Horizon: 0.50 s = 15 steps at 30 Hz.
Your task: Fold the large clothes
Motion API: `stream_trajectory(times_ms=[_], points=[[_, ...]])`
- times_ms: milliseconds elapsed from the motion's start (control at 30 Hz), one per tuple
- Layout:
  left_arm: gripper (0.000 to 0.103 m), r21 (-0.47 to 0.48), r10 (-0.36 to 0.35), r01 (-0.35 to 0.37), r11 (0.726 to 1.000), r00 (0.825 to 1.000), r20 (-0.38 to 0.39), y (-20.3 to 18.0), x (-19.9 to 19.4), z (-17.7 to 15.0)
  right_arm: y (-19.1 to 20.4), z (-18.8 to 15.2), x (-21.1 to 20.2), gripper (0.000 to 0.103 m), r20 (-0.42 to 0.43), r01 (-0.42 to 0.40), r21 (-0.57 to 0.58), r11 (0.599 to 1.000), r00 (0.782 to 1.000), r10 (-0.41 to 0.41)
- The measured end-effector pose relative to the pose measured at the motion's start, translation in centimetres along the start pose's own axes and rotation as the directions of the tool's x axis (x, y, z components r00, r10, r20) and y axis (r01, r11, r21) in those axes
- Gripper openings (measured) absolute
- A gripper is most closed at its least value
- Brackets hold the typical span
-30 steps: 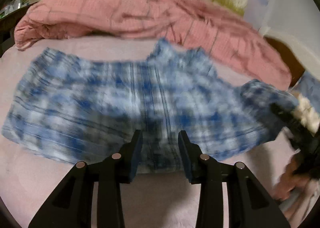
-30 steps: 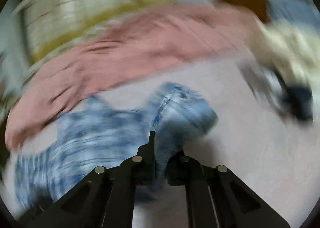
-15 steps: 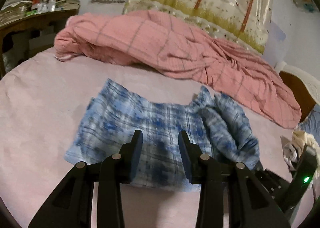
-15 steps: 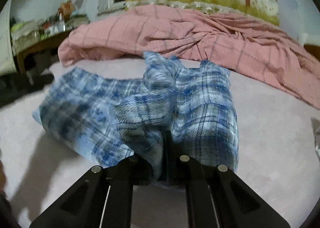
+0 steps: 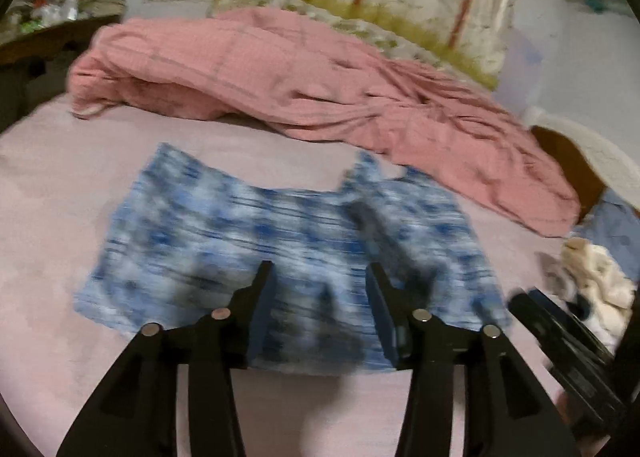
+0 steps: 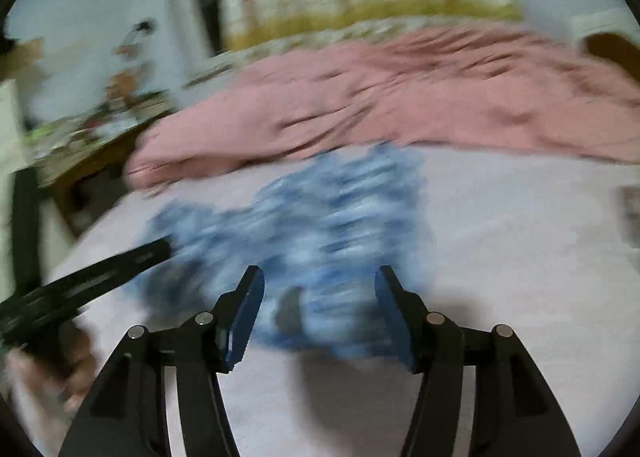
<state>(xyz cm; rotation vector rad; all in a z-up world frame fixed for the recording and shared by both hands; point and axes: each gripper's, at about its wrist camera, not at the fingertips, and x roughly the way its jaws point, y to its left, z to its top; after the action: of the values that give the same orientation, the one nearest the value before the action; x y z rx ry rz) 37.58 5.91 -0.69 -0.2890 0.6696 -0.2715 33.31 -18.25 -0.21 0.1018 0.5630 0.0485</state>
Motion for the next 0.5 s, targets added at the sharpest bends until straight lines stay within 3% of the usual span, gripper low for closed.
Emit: stream_trajectory(times_ms=[33, 100, 200, 267, 333, 500], points=[[0.054, -0.005, -0.044, 0.044, 0.999, 0.999, -0.006, -0.2, 0.2, -0.1, -0.4, -0.1, 0.5, 0.045, -0.014, 0.033, -0.007, 0.999, 0.999, -0.033], [0.061, -0.016, -0.104, 0.103, 0.995, 0.994, -0.019, -0.5, 0.9, -0.2, -1.5, -0.6, 2.3, 0.035, -0.09, 0.019, 0.002, 1.0, 0.996, -0.018], [0.061, -0.019, -0.128, 0.127, 0.992, 0.988, -0.084, -1.3, 2.7, -0.5, -2.1, -0.7, 3.7, 0.034, -0.17, -0.009, 0.022, 1.0, 0.985, 0.012], [0.061, 0.037, -0.04, 0.045, 0.998, 0.992, -0.122, -2.2, 4.5, -1.1, -2.2, -0.5, 3.7, 0.034, -0.177, 0.01, 0.019, 1.0, 0.984, -0.007], [0.053, 0.083, 0.097, -0.083, 0.993, 0.977, -0.19, -2.1, 7.5, -2.3, -2.2, -0.7, 4.1, 0.035, -0.186, 0.035, 0.003, 0.999, 0.982, -0.034], [0.053, 0.128, 0.124, -0.103, 0.986, 0.979, -0.162, -2.7, 7.2, -2.5, -2.0, -1.1, 5.4, 0.04, -0.199, 0.061, -0.019, 0.998, 0.978, -0.064]])
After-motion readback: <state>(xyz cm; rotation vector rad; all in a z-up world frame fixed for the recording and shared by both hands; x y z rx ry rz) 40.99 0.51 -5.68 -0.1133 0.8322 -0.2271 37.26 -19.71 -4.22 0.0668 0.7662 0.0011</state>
